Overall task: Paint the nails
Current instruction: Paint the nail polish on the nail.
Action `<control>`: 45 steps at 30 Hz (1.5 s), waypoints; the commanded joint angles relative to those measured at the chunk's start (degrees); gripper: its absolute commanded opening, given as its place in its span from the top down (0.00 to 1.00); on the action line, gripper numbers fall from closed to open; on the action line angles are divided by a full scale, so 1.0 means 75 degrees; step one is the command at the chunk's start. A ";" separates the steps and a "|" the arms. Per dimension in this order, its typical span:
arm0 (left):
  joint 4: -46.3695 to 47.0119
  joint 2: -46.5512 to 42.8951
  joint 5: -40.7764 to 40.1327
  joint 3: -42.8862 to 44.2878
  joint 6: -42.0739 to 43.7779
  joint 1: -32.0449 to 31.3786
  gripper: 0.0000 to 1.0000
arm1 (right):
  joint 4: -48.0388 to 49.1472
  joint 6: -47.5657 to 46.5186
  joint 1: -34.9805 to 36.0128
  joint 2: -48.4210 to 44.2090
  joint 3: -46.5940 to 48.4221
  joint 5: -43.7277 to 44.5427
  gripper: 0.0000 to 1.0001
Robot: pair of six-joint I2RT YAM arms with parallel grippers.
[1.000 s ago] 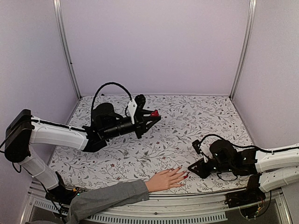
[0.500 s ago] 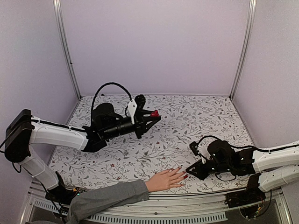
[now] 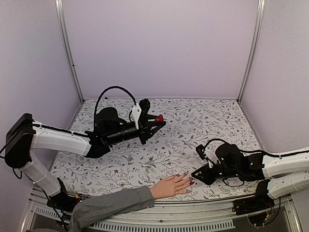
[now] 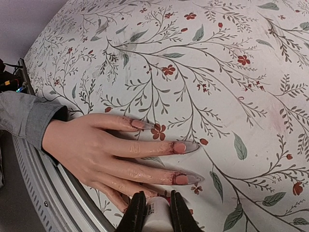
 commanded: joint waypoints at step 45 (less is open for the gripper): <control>0.0282 -0.0072 0.0040 0.0041 -0.0034 0.0131 1.00 | -0.0605 0.0265 0.0052 -0.0136 -0.0094 0.0536 1.00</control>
